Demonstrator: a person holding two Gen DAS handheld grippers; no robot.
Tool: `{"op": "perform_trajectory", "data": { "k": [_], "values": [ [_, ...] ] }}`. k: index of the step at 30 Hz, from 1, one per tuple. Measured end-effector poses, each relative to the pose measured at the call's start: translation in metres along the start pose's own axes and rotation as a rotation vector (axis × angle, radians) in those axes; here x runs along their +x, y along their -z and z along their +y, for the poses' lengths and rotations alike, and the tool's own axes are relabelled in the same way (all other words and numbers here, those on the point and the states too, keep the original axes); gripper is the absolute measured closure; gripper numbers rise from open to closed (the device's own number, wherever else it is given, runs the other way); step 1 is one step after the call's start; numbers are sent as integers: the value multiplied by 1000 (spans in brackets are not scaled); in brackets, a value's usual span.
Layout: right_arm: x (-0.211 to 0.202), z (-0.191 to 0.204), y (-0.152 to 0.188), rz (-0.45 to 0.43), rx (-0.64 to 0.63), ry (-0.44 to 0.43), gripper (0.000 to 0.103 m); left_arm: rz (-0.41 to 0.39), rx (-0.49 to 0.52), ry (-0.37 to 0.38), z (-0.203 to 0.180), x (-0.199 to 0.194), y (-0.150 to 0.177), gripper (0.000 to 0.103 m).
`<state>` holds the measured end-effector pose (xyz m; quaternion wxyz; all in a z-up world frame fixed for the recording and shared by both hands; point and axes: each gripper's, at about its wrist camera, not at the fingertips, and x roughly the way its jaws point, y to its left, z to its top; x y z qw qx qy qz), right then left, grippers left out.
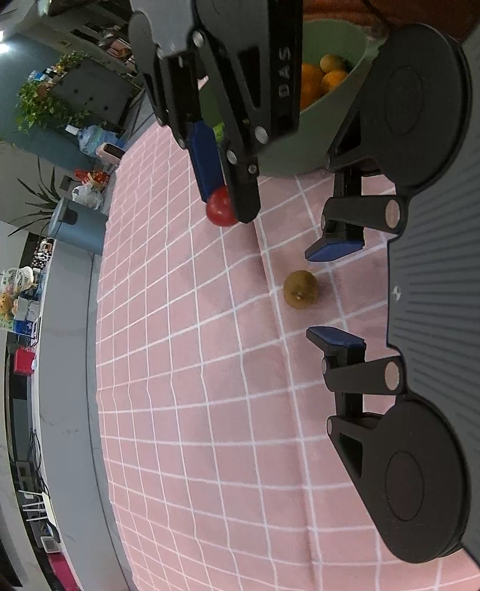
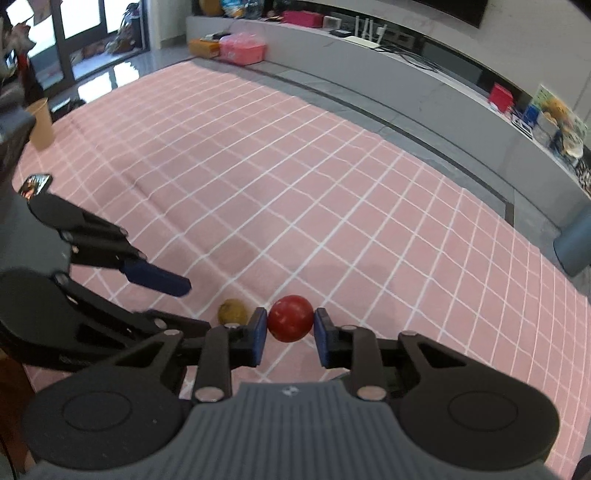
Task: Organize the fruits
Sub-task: 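Grasp the red tomato with the right tool while the left tool grasps the brown fruit, then carry the brown fruit in the left tool while the right tool carries the tomato to the colander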
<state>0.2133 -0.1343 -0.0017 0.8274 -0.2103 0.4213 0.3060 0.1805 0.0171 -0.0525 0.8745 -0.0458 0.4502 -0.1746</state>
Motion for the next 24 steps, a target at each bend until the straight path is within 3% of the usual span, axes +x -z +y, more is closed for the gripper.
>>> {"op": "perform_trajectory", "data": {
  "k": [7,12,18,24],
  "values": [
    [3,-5,0,-15,14,-19,80,32,-5,-21,-6,21,-2,57],
    [9,-6,2,-23,24,-31,80,28,-4,-38,-10,23,-4,73],
    [6,-6,6,-37,45,-36,80,19,-30,-48,-10,20,-6,74],
    [-17,0,10,-95,80,-43,80,-30,-83,-60,-14,-12,-1,74]
  ]
}}
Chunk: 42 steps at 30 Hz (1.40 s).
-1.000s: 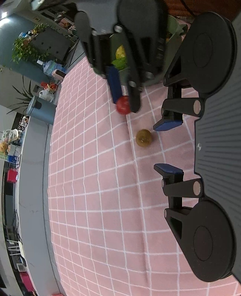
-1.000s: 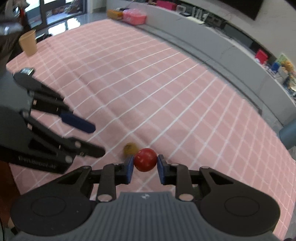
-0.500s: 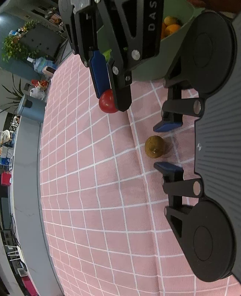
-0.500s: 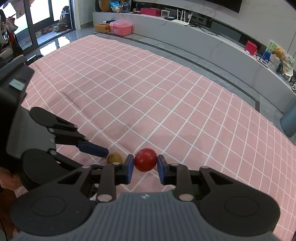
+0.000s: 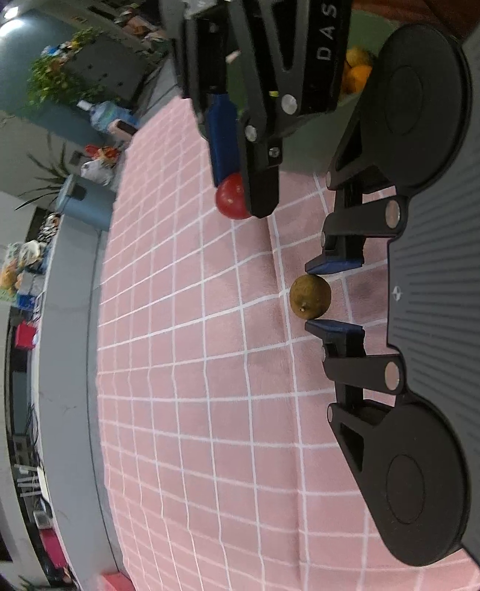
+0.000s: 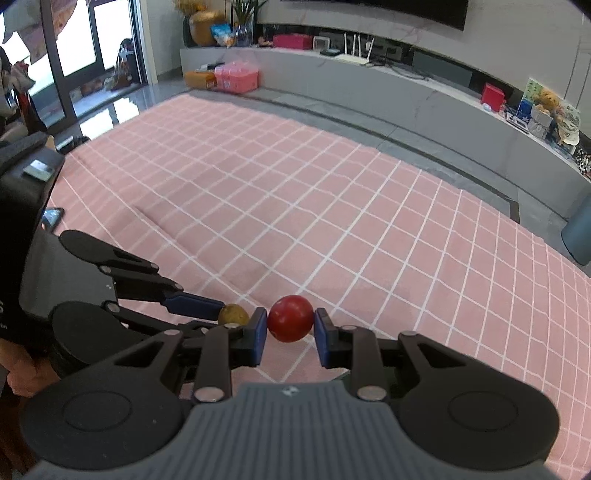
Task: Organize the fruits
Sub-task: 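Carry the brown fruit in the left tool while the right tool carries the tomato to the colander, then open the left tool while the right tool opens, releasing both fruits into the colander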
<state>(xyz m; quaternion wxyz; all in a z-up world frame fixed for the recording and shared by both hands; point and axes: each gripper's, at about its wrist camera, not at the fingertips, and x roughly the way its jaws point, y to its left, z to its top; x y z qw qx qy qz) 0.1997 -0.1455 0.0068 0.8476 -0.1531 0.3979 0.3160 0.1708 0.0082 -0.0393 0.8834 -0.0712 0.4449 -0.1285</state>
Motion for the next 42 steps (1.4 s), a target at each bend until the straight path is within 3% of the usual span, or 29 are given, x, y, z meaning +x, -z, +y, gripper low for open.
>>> {"op": "perform_trajectory", "data": {
  "k": [11,19,33,38,42],
  "values": [
    [-70,7,26,-113,105,5,80,-89,-33,23,-15,-65,10,74],
    [-111,-8,65,-137,175,62,80,-97,34,67,-57,-80,16,74],
    [-128,-58,144,-92,319,150,80,-31,228,135,-130,-42,24,74],
    [-119,-69,146,-80,327,127,80,26,296,160,-148,-21,28,74],
    [-110,-72,141,-68,290,119,80,76,294,143,-153,-4,30,74]
  ]
}}
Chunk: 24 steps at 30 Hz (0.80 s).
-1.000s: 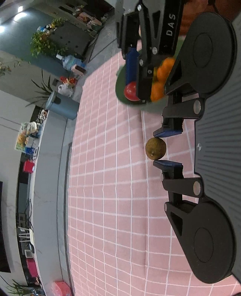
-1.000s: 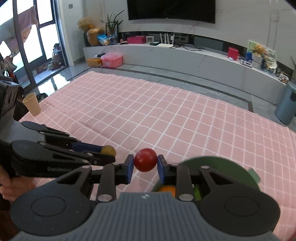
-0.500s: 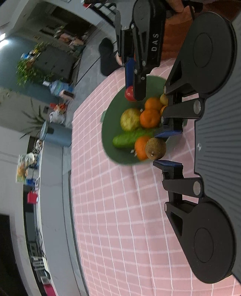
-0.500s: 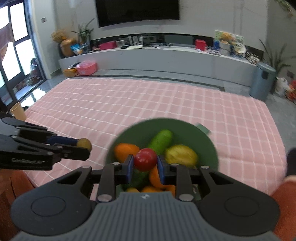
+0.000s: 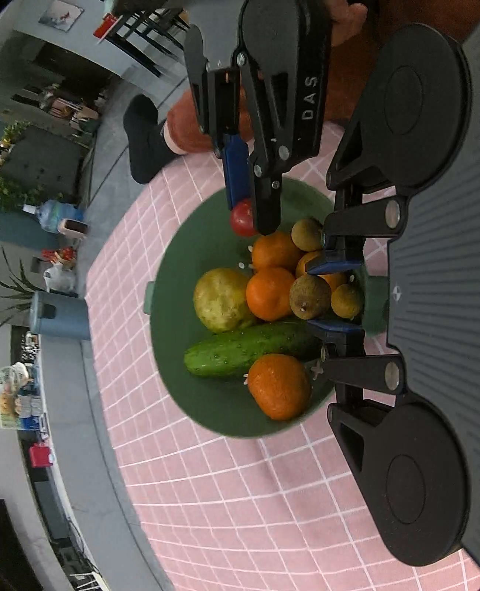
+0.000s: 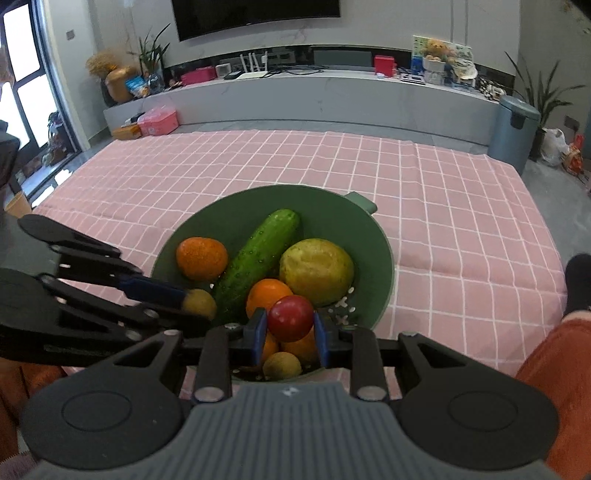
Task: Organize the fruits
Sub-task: 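Open the left tool while the right tool opens, releasing both fruits into the colander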
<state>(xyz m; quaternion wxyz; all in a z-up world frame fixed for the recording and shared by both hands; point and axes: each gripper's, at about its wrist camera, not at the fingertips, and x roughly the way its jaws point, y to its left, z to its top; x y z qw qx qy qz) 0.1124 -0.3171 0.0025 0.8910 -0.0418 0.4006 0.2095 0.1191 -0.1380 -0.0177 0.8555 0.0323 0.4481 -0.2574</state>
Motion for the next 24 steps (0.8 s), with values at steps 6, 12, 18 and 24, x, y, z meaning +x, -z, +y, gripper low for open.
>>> {"op": "perform_trajectory", "data": {
  "k": [6,12,18,24],
  "values": [
    [16,-3,-1,29,-24,-6,80,22,20,9,-3,13,-5,74],
    [23,-5,1,45,-20,-6,80,34,12,13,1,19,-5,73],
    [29,-2,-4,61,-49,13,80,43,17,23,3,18,-6,61],
    [38,-1,-14,102,-157,74,79,21,9,32,5,6,-5,54]
  ]
}}
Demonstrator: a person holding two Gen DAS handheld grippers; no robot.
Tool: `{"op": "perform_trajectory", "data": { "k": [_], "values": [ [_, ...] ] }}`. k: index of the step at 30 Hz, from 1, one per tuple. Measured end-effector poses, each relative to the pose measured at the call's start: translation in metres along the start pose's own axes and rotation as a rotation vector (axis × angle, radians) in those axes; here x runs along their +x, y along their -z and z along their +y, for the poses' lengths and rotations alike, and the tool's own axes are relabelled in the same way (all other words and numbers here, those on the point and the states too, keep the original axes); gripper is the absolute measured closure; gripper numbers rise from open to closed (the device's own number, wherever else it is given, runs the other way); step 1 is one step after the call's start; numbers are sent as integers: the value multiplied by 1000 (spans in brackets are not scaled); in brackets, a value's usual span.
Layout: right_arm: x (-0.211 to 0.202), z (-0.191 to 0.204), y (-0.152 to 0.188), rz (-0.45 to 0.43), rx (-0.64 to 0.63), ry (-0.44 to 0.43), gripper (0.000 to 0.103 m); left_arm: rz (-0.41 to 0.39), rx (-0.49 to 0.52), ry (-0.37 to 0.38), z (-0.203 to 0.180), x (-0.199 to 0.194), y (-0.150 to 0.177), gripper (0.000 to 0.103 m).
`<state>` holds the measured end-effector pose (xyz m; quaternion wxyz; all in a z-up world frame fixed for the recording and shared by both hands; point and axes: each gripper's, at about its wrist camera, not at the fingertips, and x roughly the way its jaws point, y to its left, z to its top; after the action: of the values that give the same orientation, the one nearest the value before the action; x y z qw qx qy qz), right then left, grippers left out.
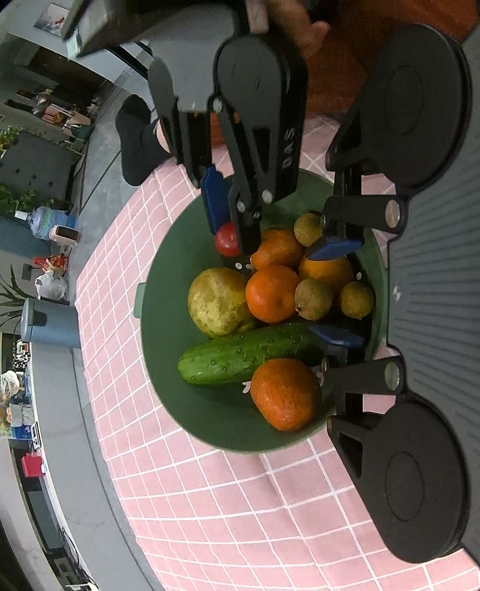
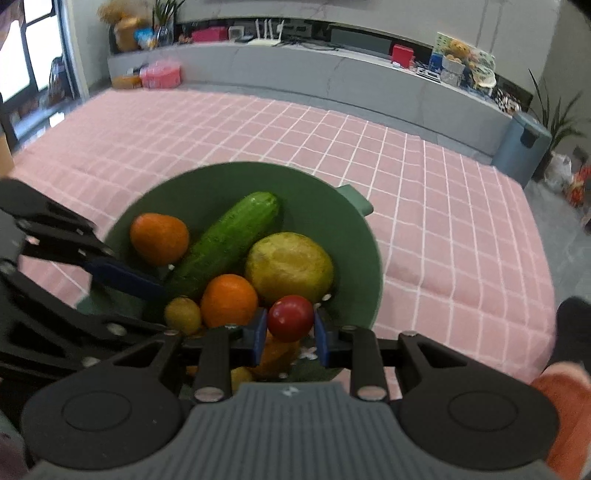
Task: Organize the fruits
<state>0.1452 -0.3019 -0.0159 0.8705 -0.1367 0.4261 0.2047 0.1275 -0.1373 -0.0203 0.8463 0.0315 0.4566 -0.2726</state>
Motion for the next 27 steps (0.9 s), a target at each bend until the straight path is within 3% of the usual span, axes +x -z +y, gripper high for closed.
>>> {"op": "perform_trajectory", "data": {
  "k": [14,20,27],
  "values": [
    [14,0,-12,64,-71,65,79,-66,-37,-17,9,-39,8,48],
    [-12,1,-21,15,-14,68,77,-127,-35,-105,13,-66,14,47],
    [-73,35,-36,-143,12,59,49,-249,-47,-219,13,-110,25,41]
  ]
}}
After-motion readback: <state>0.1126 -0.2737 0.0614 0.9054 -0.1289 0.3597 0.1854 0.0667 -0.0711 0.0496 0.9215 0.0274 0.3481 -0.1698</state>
